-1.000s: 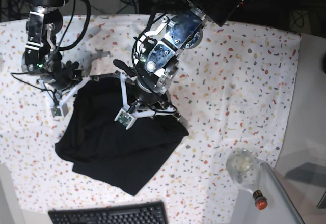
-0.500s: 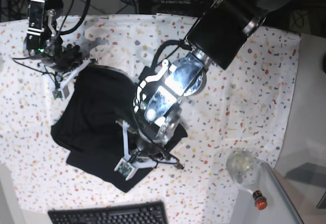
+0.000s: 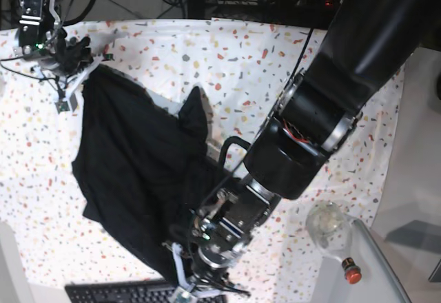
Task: Layout the t-shirt on the table in an organized manner, then fold the t-shirt properly
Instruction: 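Pull the shirt with the left gripper toward the keyboard and release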
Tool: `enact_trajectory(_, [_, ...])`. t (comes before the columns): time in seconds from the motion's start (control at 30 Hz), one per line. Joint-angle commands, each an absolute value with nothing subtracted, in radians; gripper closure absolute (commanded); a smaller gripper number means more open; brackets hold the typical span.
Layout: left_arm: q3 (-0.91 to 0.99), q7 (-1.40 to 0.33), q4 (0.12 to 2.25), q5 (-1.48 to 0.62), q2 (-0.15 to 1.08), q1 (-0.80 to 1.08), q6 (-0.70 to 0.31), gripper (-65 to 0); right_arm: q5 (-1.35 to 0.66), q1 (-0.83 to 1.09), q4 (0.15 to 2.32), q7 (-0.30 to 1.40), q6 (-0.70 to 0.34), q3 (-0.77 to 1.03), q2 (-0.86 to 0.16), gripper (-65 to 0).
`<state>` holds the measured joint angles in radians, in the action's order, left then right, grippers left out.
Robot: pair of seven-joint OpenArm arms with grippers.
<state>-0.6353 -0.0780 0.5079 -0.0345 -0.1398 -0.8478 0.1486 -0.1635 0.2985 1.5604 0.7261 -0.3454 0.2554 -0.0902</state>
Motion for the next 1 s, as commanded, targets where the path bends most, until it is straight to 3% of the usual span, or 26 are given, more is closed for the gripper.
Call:
enact_trajectory(0.0, [-0.636,-0.021,0.504,-0.087,-0.157,-0.909,0.159,-9.4,-0.176,0.283,1.613,0.720,-0.346,0.262,-0.097,0.0])
enact_trajectory(0.13, [-0.641,-0.001,0.481,-0.259,-0.157,-0.911,0.157,-43.4,-0.176,0.282,1.722,0.788,-0.346,0.262,-0.096,0.0])
enact_trajectory(0.23, [-0.633,0.004,0.481,-0.257,-0.157,-0.874,0.156,-58.9,-0.176,0.282,1.797,0.837,-0.346,0.265,-0.093,0.0])
enact_trajectory(0.4, [-0.631,-0.004,0.507,-0.265,-0.150,-0.822,0.156,-60.9,-0.176,0.282,1.883,0.901,-0.346,0.266,-0.094,0.0])
enact_trajectory(0.67, [-0.631,-0.005,0.812,-0.263,-0.056,-0.506,0.157,-60.9,-0.176,0.280,1.888,0.905,-0.346,0.260,-0.090,0.0])
enact_trajectory(0.97, [-0.631,-0.005,0.814,-0.263,-0.062,-0.447,0.159,-60.9,-0.176,0.269,1.888,0.905,-0.346,0.260,-0.090,0.0])
